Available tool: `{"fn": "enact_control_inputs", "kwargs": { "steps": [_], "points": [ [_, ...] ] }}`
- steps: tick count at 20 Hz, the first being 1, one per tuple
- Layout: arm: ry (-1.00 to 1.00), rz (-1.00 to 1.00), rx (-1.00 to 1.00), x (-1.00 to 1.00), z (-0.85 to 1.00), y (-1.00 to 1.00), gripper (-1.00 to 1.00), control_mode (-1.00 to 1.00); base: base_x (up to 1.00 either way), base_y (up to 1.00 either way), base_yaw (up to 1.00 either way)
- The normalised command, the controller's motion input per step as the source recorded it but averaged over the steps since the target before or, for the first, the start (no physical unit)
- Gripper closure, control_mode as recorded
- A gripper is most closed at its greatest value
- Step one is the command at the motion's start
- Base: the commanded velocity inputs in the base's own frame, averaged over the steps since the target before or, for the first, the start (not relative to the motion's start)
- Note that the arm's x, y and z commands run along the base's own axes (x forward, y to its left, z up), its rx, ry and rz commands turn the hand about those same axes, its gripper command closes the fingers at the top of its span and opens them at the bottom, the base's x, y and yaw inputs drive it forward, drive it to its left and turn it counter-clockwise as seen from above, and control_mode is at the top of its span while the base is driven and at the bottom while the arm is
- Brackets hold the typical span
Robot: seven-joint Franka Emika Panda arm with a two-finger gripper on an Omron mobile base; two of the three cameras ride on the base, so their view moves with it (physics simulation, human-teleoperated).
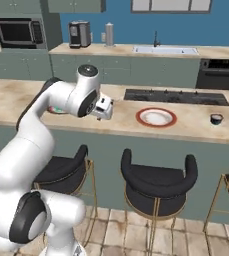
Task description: Place two yogurt containers on each plate.
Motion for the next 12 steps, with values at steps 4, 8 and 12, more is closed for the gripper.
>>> {"fn": "enact_control_inputs", "kwargs": {
  "steps": [4, 8, 12],
  "points": [
    [0.0, 0.0, 0.0, 0.0, 0.0, 0.0, -1.0, 1.0, 0.19, -1.0, 0.01],
    [0.0, 0.0, 0.0, 0.0, 0.0, 0.0, -1.0, 1.0, 0.37, -1.0, 0.16],
    [0.0, 0.0, 0.0, 0.0, 0.0, 0.0, -1.0, 1.0, 0.91, -0.56, 0.29]
  ]
}}
